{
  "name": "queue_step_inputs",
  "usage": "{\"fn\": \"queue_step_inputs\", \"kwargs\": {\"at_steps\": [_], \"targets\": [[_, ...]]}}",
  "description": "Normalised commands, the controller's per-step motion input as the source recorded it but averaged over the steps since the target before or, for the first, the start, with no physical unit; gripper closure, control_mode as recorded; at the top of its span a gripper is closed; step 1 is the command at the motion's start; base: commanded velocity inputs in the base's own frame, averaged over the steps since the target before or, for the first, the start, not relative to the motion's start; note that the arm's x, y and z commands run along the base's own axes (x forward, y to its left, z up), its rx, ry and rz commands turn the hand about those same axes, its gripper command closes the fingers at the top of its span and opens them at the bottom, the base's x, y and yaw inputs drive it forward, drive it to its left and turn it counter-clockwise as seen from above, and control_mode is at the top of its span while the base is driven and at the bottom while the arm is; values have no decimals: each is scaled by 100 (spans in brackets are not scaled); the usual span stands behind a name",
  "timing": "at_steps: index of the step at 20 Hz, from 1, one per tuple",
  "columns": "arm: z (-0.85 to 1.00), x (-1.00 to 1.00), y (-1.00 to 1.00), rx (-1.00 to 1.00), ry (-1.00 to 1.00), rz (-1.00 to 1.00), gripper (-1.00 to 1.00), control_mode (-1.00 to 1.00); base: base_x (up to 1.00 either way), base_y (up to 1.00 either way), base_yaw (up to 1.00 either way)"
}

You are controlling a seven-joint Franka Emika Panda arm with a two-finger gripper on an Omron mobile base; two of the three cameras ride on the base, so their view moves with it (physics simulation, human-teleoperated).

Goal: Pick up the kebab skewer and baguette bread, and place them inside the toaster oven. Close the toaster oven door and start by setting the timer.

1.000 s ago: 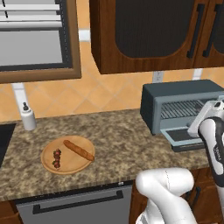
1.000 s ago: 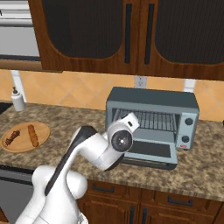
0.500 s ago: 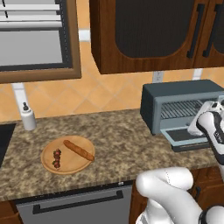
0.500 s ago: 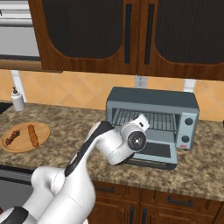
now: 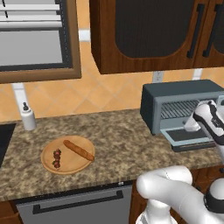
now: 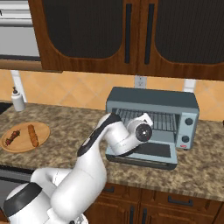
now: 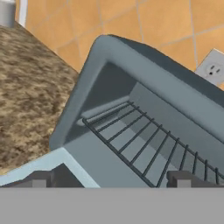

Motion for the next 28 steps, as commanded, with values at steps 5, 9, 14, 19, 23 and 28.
{"fn": "queue_step_inputs", "kwargs": {"at_steps": [5, 9, 14, 19, 23, 28], "targets": [[-20, 10, -11, 13, 0, 0, -100, -100, 0, 0, 0], [-8, 21, -13, 14, 0, 0, -100, -100, 0, 0, 0], [-7, 18, -12, 9, 0, 0, -100, -100, 0, 0, 0], [-14, 13, -2, 2, -2, 0, -100, -100, 0, 0, 0], [-11, 14, 0, 0, -6, 0, -100, -100, 0, 0, 0], [-16, 16, 0, 0, -5, 0, -100, -100, 0, 0, 0]]}}
